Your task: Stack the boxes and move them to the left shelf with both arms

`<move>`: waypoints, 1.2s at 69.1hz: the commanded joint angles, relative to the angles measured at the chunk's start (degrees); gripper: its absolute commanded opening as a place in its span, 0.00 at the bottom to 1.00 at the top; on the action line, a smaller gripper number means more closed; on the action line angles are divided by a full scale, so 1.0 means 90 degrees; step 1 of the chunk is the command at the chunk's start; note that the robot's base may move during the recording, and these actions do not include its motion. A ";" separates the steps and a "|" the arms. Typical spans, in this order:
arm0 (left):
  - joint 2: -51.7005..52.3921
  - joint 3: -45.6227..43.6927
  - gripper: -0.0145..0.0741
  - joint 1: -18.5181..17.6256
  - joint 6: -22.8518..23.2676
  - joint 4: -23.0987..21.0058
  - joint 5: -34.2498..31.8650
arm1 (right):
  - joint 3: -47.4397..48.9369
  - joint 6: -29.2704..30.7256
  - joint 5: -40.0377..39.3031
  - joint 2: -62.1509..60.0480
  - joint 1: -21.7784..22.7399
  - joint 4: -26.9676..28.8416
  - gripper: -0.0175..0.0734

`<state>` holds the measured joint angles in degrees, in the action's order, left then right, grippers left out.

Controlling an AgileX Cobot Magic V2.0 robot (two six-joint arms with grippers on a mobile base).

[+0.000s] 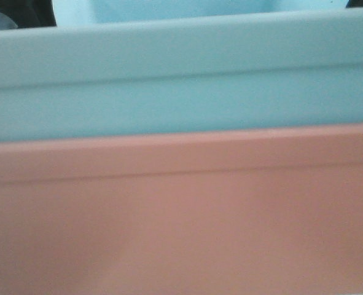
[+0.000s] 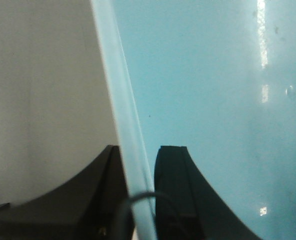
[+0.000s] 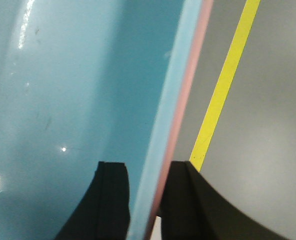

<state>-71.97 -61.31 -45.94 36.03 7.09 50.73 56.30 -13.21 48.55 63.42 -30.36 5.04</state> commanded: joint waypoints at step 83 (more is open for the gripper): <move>0.0282 -0.0184 0.16 -0.0006 -0.0151 0.0453 -0.0147 | 0.0194 0.0207 -0.0220 -0.0201 0.0040 -0.0437 0.23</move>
<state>-71.97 -61.31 -45.94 36.03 7.09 50.73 56.30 -13.21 48.55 63.42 -30.36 5.04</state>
